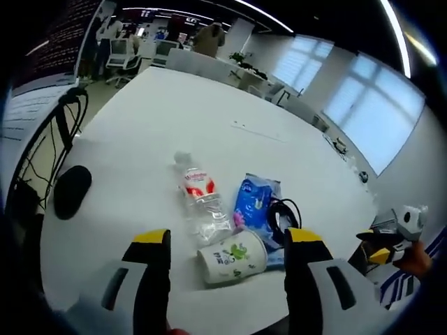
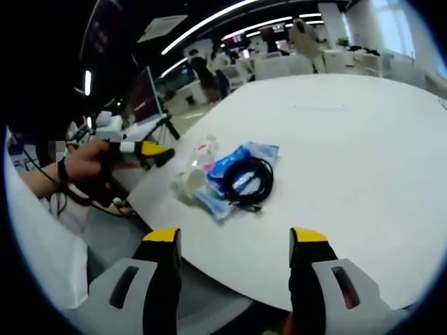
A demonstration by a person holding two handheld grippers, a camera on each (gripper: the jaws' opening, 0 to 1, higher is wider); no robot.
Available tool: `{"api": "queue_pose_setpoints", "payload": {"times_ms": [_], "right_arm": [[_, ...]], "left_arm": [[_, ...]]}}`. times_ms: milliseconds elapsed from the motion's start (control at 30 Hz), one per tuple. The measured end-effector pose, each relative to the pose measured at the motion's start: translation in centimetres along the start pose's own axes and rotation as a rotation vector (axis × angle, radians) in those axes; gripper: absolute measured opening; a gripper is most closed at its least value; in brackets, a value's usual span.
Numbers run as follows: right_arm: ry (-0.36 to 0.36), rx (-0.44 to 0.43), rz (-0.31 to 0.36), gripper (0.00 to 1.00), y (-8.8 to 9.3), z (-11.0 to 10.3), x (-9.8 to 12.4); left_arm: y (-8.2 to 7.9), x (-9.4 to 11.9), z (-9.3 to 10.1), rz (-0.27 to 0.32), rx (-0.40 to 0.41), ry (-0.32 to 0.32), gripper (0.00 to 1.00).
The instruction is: Arrange the tabletop items into an orderly group along one side of the table until the central work area is clear of visible clutter.
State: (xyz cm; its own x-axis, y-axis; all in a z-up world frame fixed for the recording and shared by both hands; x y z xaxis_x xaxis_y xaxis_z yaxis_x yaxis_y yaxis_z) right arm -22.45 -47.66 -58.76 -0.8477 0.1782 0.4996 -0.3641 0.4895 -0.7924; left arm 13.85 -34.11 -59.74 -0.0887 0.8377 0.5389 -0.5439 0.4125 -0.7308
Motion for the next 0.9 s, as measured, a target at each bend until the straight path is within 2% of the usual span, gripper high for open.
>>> {"api": "queue_pose_setpoints", "payload": {"times_ms": [133,433,567,900], "right_arm": [[0.001,0.0,-0.005,0.61,0.1,0.0,0.0],[0.005,-0.006,-0.023,0.62,0.4,0.0,0.1],[0.001,-0.002,-0.038,0.62,0.6,-0.2,0.1],[-0.002,0.0,-0.053,0.62,0.5,-0.1,0.0]], "left_arm": [[-0.2,-0.5,-0.3,0.007,0.053,0.002,0.66],[-0.9,-1.9,-1.8,-0.025,0.101,-0.048,0.65],[-1.0,-2.6,-2.4,-0.033,0.147,-0.074,0.63],[-1.4,-4.9,-2.6,-0.05,0.213,-0.108,0.61]]}}
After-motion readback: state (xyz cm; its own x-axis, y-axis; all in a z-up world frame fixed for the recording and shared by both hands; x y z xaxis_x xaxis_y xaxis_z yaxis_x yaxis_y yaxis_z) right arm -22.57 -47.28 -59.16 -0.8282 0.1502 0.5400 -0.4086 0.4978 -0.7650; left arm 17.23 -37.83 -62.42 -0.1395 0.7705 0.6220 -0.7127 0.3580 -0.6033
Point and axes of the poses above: the point that each gripper's makers call its tool centre point, and the gripper's own axes: x roughly backward along the fingers, z roughly to its right, y roughly out of its underside, the point moved 10 cm from there along x, roughly backward along the fingers, and after that the axes turned 8 degrees about z, right-handed, at the moved point
